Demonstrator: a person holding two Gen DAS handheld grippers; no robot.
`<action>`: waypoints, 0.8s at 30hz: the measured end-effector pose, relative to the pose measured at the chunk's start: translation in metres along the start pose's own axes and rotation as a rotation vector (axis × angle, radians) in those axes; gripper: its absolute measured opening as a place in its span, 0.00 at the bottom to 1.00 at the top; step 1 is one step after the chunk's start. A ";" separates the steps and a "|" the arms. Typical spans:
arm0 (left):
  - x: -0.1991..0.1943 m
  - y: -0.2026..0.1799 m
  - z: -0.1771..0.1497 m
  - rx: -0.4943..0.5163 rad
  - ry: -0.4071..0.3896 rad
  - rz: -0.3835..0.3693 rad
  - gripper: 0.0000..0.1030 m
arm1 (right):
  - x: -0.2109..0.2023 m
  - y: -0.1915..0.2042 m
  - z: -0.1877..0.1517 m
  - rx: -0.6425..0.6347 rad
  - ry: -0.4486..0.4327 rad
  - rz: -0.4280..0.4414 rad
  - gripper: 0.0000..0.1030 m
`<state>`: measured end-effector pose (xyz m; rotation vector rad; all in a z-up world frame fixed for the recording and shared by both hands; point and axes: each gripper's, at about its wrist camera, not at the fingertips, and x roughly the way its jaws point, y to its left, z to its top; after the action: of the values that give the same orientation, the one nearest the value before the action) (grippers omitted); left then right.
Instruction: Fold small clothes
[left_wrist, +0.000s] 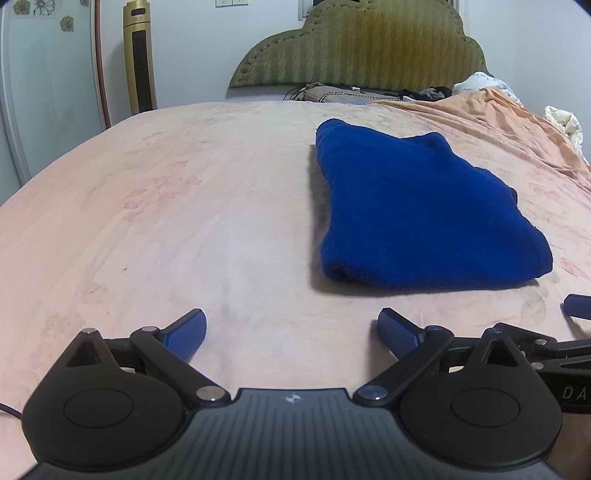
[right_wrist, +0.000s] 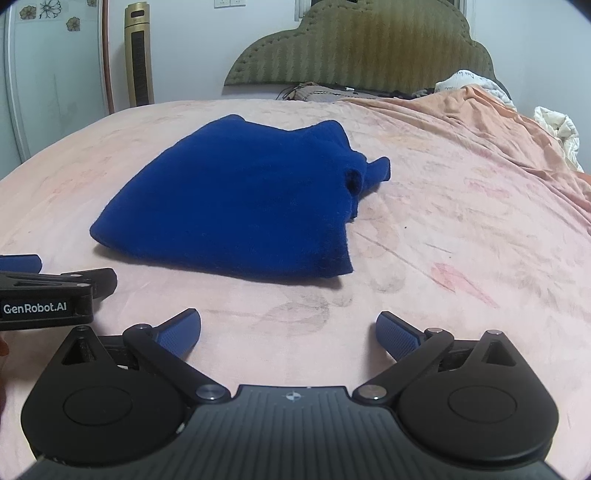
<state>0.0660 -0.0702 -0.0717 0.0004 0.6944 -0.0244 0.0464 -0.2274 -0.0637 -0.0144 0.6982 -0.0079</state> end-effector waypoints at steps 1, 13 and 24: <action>0.000 0.000 0.000 -0.002 -0.003 -0.001 0.97 | 0.000 -0.001 0.001 0.004 0.000 0.000 0.99; -0.003 0.002 -0.004 -0.021 -0.021 0.017 0.97 | 0.001 -0.004 0.002 0.031 0.025 0.017 1.00; 0.000 0.000 -0.001 -0.010 -0.007 0.021 0.98 | 0.000 -0.002 0.001 0.024 0.020 0.011 0.99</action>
<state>0.0648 -0.0698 -0.0724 -0.0021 0.6879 -0.0007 0.0475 -0.2299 -0.0628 0.0127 0.7178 -0.0054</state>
